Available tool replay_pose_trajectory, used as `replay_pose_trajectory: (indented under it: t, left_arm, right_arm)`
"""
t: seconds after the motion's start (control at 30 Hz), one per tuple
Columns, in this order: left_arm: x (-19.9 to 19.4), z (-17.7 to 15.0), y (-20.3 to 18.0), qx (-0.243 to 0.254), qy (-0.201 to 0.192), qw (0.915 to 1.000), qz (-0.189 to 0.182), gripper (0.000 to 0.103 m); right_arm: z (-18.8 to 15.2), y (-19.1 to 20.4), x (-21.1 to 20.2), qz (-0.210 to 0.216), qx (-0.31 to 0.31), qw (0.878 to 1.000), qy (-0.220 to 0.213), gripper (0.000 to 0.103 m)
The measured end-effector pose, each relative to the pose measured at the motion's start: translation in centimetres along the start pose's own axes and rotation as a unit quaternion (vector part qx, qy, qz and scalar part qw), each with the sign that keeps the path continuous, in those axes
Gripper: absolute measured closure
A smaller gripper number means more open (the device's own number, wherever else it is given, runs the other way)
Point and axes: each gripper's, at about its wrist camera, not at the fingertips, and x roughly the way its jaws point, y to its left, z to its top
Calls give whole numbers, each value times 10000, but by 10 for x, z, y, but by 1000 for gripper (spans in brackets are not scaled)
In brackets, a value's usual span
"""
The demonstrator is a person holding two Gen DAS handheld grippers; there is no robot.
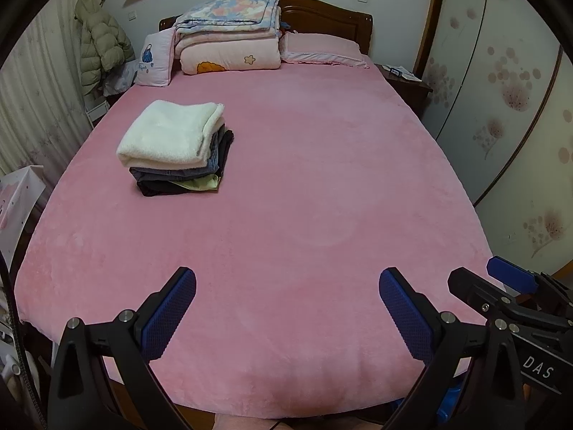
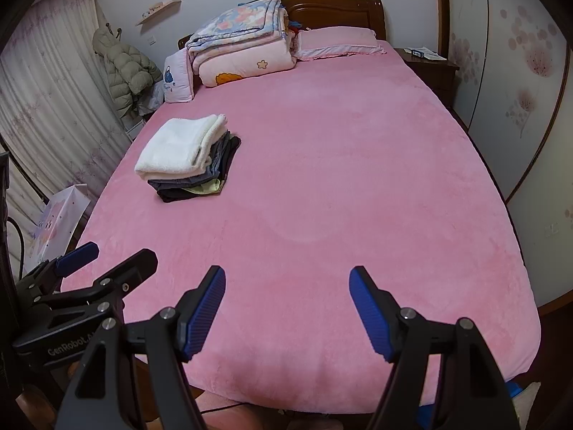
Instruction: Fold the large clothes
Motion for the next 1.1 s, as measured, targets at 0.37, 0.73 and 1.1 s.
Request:
replay_pose_trajectory:
  t: [0.37, 0.73, 1.1]
  left_arm:
    - [2, 2, 6, -47, 55, 10000, -54, 2]
    - [7, 2, 7, -80, 110, 9999, -68, 2]
    - [11, 2, 5, -71, 135, 9999, -25, 2]
  right_arm:
    - [-1, 1, 0, -3, -3, 10000, -6, 31]
    - [-2, -2, 1, -43, -4, 10000, 6, 31]
    - [0, -3, 3, -56, -9, 10000, 20, 31]
